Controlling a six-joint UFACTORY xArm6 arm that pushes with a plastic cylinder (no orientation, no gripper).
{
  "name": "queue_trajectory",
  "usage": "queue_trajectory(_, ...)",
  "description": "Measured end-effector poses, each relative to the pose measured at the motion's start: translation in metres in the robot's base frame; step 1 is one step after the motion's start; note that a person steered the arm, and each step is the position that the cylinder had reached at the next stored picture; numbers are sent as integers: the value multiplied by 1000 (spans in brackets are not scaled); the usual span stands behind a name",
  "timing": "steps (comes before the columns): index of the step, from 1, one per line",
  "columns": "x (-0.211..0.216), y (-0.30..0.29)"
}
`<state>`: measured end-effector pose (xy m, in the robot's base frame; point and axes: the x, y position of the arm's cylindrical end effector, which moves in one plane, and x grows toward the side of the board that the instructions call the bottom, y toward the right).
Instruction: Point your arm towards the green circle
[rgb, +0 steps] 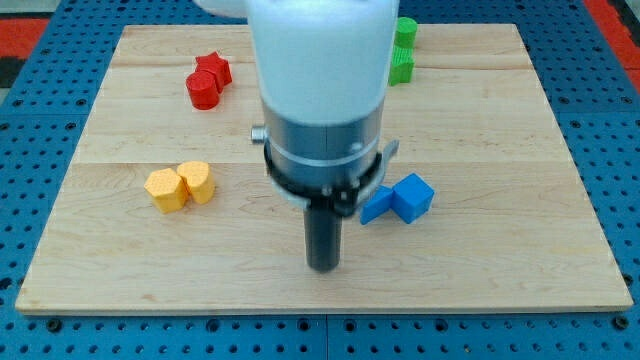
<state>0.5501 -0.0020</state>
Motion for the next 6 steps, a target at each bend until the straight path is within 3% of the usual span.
queue_trajectory(1,-42,-9)
queue_trajectory(4,-49,-5)
queue_trajectory(6,-89,8)
